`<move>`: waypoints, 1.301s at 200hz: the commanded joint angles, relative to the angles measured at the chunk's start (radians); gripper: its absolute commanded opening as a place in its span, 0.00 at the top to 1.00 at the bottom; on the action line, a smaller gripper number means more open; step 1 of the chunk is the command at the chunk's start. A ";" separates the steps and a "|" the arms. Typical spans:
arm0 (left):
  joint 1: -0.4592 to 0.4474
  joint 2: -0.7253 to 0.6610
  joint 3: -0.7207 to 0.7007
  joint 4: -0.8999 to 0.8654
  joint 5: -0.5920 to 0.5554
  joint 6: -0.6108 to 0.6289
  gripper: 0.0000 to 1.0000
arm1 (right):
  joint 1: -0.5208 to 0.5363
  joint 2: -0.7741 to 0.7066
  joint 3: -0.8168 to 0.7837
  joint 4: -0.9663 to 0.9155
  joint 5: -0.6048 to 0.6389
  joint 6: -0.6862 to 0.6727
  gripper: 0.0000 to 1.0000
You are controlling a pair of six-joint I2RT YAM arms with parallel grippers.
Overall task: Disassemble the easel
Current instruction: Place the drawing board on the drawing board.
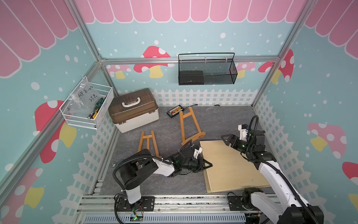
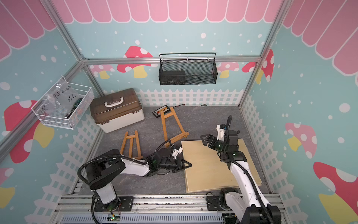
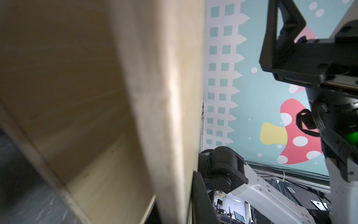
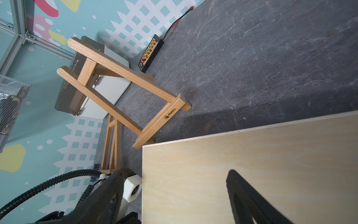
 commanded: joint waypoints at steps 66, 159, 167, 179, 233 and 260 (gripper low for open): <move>0.030 0.060 0.013 -0.158 -0.078 0.131 0.61 | 0.006 -0.027 0.004 0.057 0.024 0.026 0.14; 0.029 0.032 0.098 -0.327 -0.080 0.196 0.42 | 0.006 -0.017 -0.011 0.083 0.025 0.035 0.14; 0.029 0.030 0.105 -0.348 -0.079 0.204 0.41 | 0.006 -0.015 -0.010 0.086 0.025 0.035 0.14; 0.030 0.027 0.116 -0.375 -0.079 0.216 0.39 | 0.006 -0.010 -0.011 0.089 0.025 0.035 0.14; 0.029 0.013 0.171 -0.509 -0.092 0.266 0.25 | 0.006 0.005 -0.011 0.100 0.024 0.034 0.14; 0.024 0.010 0.204 -0.582 -0.100 0.291 0.20 | 0.006 0.008 -0.011 0.104 0.027 0.034 0.14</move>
